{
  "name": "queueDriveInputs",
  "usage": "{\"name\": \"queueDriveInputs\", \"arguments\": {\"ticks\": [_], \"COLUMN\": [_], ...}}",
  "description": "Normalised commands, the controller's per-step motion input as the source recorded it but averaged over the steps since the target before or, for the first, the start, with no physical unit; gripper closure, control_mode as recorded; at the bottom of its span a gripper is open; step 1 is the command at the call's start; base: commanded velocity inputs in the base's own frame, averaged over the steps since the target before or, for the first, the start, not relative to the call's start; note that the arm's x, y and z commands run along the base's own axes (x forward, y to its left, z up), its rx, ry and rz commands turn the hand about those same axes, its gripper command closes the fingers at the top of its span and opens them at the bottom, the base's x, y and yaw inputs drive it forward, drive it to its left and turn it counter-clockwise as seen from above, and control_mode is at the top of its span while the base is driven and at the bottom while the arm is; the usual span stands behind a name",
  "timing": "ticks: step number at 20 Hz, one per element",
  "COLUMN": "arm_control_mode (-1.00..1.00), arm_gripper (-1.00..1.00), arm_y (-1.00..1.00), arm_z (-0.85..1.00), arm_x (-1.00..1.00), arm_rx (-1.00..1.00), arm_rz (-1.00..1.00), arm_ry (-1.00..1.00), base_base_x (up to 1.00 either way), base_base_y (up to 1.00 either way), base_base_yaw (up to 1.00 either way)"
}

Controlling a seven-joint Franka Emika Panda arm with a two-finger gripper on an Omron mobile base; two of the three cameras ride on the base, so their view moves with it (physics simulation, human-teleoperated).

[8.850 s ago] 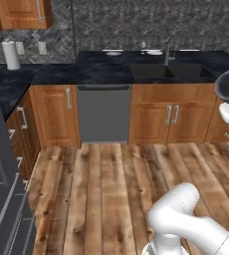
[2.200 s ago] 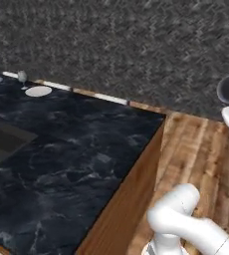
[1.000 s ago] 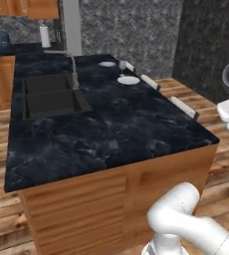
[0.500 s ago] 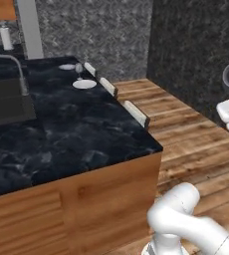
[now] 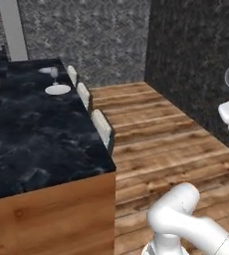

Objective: Retrieve the wine glasses from the counter and place one next to each plate.

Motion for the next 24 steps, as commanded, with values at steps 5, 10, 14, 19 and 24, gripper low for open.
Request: {"name": "queueDriveInputs", "arguments": {"ticks": [5,10,14,19,24], "arm_control_mode": [1.0,1.0,1.0,1.0,1.0], "arm_gripper": [1.0,1.0,1.0,1.0,1.0], "arm_y": [0.0,0.0,0.0,0.0,0.0], "arm_z": [0.0,0.0,0.0,0.0,0.0], "arm_x": [0.0,0.0,0.0,0.0,0.0], "arm_rx": [0.0,0.0,0.0,0.0,0.0], "arm_rz": [0.0,0.0,0.0,0.0,0.0], "arm_ry": [0.0,0.0,0.0,0.0,0.0], "base_base_x": [0.52,0.0,0.0,-0.31,-0.56], "base_base_y": [-0.51,0.0,0.0,-0.67,-1.0], "base_base_yaw": [0.77,1.0,1.0,0.79,0.47]}}
